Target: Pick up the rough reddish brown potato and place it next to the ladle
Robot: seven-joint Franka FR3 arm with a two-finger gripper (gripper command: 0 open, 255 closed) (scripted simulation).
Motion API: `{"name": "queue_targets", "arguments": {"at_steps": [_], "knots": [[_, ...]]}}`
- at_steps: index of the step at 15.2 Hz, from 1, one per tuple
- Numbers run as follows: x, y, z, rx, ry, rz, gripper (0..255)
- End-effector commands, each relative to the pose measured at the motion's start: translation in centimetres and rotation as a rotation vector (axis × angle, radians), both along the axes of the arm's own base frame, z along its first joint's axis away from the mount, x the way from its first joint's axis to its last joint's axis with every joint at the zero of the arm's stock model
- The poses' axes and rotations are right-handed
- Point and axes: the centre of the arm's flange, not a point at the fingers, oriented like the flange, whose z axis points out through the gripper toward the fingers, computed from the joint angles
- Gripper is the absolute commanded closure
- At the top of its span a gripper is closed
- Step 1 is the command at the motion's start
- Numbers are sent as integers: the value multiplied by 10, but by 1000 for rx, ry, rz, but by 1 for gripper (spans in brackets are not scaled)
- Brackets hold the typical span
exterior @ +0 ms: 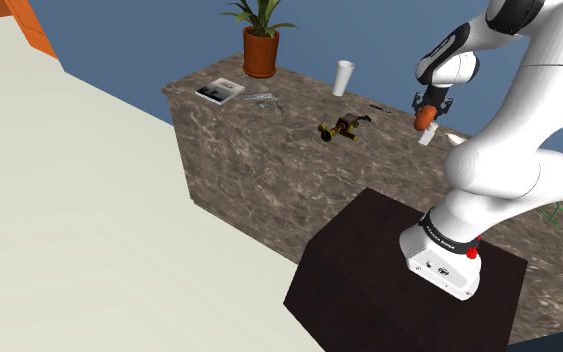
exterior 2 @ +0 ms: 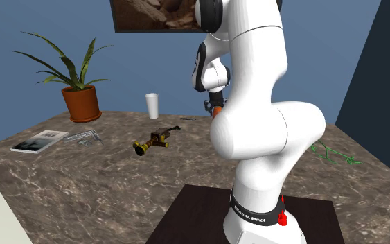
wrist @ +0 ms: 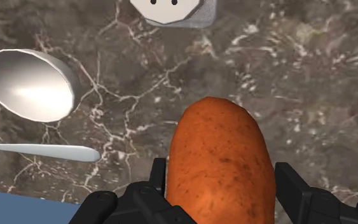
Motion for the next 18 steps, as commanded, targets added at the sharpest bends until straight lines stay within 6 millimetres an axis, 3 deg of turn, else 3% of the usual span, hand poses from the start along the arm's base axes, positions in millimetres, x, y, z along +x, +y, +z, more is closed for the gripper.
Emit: {"name": "queue_targets", "arguments": {"at_steps": [1,6,10,18], "knots": [[-4,4,-8,20,14,-3,0],[-4,3,-8,20,14,-3,0],[2,13,40,20,14,-3,0],[2,13,40,20,14,-3,0]]}}
